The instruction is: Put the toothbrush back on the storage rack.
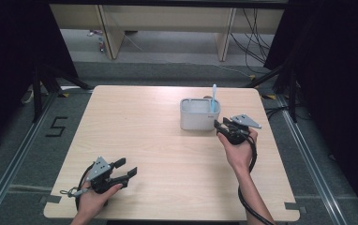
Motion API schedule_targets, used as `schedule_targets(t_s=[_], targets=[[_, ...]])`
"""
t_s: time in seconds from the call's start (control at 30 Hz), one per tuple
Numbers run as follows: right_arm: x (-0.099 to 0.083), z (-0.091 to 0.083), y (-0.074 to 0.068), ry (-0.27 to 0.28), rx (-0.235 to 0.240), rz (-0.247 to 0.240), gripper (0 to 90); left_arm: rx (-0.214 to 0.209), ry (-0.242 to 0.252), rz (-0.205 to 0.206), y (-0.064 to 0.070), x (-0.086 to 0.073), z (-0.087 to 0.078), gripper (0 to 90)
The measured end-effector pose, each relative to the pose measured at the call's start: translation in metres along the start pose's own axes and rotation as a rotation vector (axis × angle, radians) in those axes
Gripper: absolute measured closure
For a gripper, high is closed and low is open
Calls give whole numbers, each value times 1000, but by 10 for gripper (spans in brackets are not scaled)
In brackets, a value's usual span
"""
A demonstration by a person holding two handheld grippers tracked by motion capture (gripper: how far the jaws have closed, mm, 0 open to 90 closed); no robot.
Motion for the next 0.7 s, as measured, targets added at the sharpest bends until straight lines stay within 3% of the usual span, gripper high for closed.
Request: schedule_targets(t_s=[0.07, 0.1, 0.23, 0.43, 0.5, 0.53, 0.6, 0.7], targets=[[-3, -3, 1, 6, 6, -13, 578, 0, -1, 0, 0, 0, 0, 348], [-4, -7, -1, -17, 4, 18, 577, 1, -2, 0, 1, 0, 0, 348], [-10, -14, 2, -14, 12, 22, 577, 6, 0, 15, 2, 0, -1, 351], [-21, -25, 5, -9, 28, 0, 578, 10, -1, 12, 2, 0, -1, 352], [-25, -30, 4, -27, 19, 25, 577, 12, 5, 12, 2, 0, -1, 360], [-27, -32, 5, -26, 16, 1, 576, 12, 4, 13, 2, 0, -1, 359], [-31, -36, 5, -26, 18, 10, 574, 13, 4, 13, 2, 0, -1, 359], [-35, -43, 10, -33, 29, -15, 573, 4, 19, 11, 2, -1, -1, 359]])
Point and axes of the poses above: each handheld gripper's, and its own axes: z roughly forward along the jaws, x roughly out of its top, y roughly to its right, the point moved 1 cm from there along z, roughly forward along the jaws, and after that the axes turned 7 degrees about y, right-handed, at the moved point
